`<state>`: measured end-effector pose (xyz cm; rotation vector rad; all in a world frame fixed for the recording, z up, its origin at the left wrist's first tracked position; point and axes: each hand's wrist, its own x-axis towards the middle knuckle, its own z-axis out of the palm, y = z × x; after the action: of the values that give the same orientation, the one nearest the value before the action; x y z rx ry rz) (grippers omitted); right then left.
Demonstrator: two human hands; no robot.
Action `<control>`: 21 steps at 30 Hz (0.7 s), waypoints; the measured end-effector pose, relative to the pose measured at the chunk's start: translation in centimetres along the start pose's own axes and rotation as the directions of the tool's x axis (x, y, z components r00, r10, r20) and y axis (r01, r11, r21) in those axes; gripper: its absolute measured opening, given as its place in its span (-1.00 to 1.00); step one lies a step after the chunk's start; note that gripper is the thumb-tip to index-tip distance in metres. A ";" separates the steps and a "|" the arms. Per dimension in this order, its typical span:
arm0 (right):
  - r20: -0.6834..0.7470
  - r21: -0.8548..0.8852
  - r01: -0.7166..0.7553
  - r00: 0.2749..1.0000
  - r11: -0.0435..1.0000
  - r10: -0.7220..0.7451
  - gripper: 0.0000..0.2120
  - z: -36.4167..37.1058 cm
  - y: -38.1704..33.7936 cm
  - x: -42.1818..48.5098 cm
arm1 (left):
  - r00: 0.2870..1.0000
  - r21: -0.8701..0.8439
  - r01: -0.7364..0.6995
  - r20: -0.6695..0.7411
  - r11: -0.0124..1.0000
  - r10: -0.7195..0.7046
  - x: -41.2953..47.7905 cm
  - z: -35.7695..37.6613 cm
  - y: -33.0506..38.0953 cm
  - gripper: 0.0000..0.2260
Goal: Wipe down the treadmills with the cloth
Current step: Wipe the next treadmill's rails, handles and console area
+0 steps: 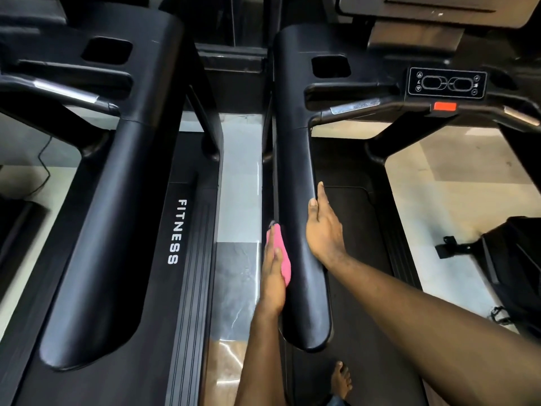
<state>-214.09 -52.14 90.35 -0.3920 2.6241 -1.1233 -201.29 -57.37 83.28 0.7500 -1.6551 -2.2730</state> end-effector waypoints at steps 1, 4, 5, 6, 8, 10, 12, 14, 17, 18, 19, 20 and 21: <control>-0.006 -0.009 0.004 1.000 1.000 -0.004 -0.48 0.0 0.0 0.0 | 1.000 0.017 -0.009 -0.015 1.000 0.010 -2.1 0.0 -0.6 -0.47; -0.023 -0.047 0.020 1.000 0.999 -0.021 -0.48 0.1 -0.1 0.1 | 0.998 -0.028 -0.038 -0.054 0.999 0.037 -7.4 0.1 -2.2 -0.43; -0.029 -0.066 0.026 0.999 0.997 -0.028 -0.48 0.1 -0.1 0.0 | 0.998 -0.042 -0.037 -0.051 0.998 0.035 -8.0 0.1 -2.6 -0.43; -0.035 -0.088 0.032 0.999 0.996 -0.035 -0.48 0.2 -0.1 -0.1 | 0.999 -0.045 -0.035 -0.039 0.998 0.033 -7.8 0.0 -2.9 -0.46; -0.041 -0.121 0.046 0.998 0.992 -0.051 -0.47 0.1 -0.2 -0.2 | 0.999 -0.046 -0.033 -0.017 0.998 0.032 -5.9 -0.3 -3.1 -0.51; -0.051 -0.140 0.058 0.997 0.988 -0.065 -0.47 0.2 -0.3 -0.1 | 0.998 -0.036 -0.055 0.002 0.998 0.055 -2.4 -0.4 -2.9 -0.53; -0.059 -0.153 0.062 0.996 0.986 -0.072 -0.47 0.3 -0.3 0.0 | 0.994 -0.001 -0.093 0.054 0.996 0.092 2.2 -0.4 -2.1 -0.55; -0.056 -0.155 0.056 0.996 0.986 -0.065 -0.47 0.4 -0.2 0.1 | 0.991 0.054 -0.118 0.076 0.992 0.114 7.3 -0.3 -0.2 -0.58; -0.038 -0.130 0.033 0.999 0.991 -0.039 -0.47 0.4 -0.1 0.3 | 0.995 0.122 -0.083 0.070 0.989 0.075 12.5 -0.2 2.4 -0.55; -0.034 -0.125 0.025 0.999 0.992 -0.030 -0.47 0.3 -0.2 0.3 | 0.997 0.128 -0.068 0.057 0.989 0.061 13.0 -0.1 2.8 -0.53; -0.025 -0.121 0.018 0.999 0.992 -0.021 -0.47 0.2 -0.3 0.3 | 0.996 0.137 -0.083 0.043 0.987 0.078 12.7 0.1 3.2 -0.51; -0.012 -0.115 0.007 1.000 0.993 -0.009 -0.47 0.1 -0.3 0.2 | 0.993 0.167 -0.120 0.031 0.979 0.116 11.7 0.3 3.6 -0.50; 0.006 -0.106 -0.007 1.000 0.994 0.008 -0.47 0.1 -0.3 -0.1 | 0.986 0.200 -0.165 0.024 0.966 0.164 10.2 0.5 3.8 -0.51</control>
<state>-213.95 -52.40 90.52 -0.4061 2.6848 -0.9817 -210.55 -62.99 84.27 0.6199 -1.8951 -2.0197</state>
